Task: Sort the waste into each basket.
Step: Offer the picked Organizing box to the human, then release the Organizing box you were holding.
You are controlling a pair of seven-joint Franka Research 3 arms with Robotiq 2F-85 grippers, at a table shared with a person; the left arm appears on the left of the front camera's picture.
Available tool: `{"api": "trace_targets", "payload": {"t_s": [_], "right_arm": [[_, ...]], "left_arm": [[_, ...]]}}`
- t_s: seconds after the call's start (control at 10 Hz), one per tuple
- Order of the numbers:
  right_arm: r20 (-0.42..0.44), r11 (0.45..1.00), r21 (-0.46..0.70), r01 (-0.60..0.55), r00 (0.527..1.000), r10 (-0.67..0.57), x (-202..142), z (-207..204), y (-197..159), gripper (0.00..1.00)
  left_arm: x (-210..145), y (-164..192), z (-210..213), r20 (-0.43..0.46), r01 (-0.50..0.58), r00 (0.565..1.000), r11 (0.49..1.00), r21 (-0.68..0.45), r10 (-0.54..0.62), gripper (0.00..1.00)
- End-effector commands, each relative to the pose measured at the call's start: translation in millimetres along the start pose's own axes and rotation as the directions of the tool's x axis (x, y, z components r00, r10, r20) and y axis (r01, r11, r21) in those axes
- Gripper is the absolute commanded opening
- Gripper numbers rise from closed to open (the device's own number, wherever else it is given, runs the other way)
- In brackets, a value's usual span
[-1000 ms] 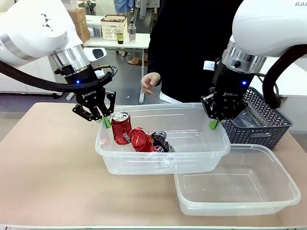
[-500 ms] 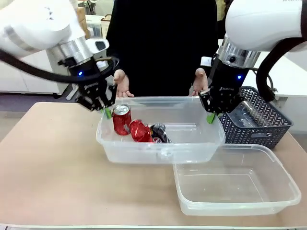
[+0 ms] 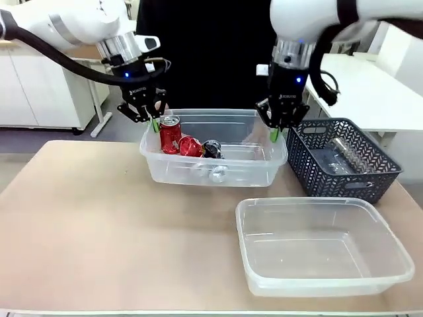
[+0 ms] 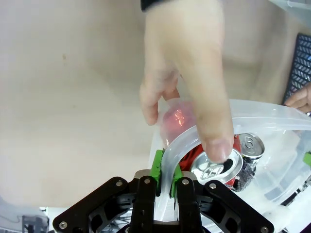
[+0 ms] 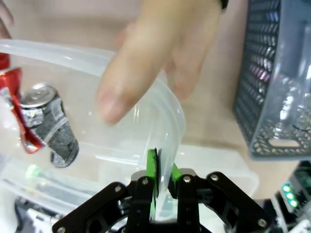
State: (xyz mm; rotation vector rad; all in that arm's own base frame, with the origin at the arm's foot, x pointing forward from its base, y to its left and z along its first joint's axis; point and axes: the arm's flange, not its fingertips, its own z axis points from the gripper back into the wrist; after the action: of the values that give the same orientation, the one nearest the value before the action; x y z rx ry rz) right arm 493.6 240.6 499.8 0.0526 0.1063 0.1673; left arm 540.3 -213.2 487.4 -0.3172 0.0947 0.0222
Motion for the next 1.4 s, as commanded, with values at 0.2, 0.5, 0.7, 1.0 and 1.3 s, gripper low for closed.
{"api": "trace_targets", "payload": {"t_s": [0.2, 0.5, 0.7, 1.0, 1.3], "right_arm": [[0.000, 1.000, 0.000, 0.000, 1.000, 0.000, 0.0, 0.0, 0.0, 0.07], [0.000, 1.000, 0.000, 0.000, 1.000, 0.000, 0.0, 0.0, 0.0, 0.07], [0.000, 1.000, 0.000, 0.000, 1.000, 0.000, 0.0, 0.0, 0.0, 0.07], [0.000, 1.000, 0.000, 0.000, 1.000, 0.000, 0.0, 0.0, 0.0, 0.07], [0.105, 1.000, 0.017, 0.013, 0.994, -0.015, -10.8, 19.1, -5.3, 0.65]], "left_arm": [[-12.0, -3.0, 6.4, 0.021, 0.017, 1.000, 1.000, 0.001, -0.017, 0.07], [-12.0, -3.0, 6.4, 0.021, 0.017, 1.000, 1.000, 0.001, -0.017, 0.07], [-12.0, -3.0, 6.4, 0.021, 0.017, 1.000, 1.000, 0.001, -0.017, 0.07], [-12.0, -3.0, 6.4, 0.021, 0.017, 1.000, 1.000, 0.001, -0.017, 0.07], [-14.3, -3.7, 12.1, 0.049, 0.035, 0.998, 0.999, 0.009, -0.035, 0.64]]}}
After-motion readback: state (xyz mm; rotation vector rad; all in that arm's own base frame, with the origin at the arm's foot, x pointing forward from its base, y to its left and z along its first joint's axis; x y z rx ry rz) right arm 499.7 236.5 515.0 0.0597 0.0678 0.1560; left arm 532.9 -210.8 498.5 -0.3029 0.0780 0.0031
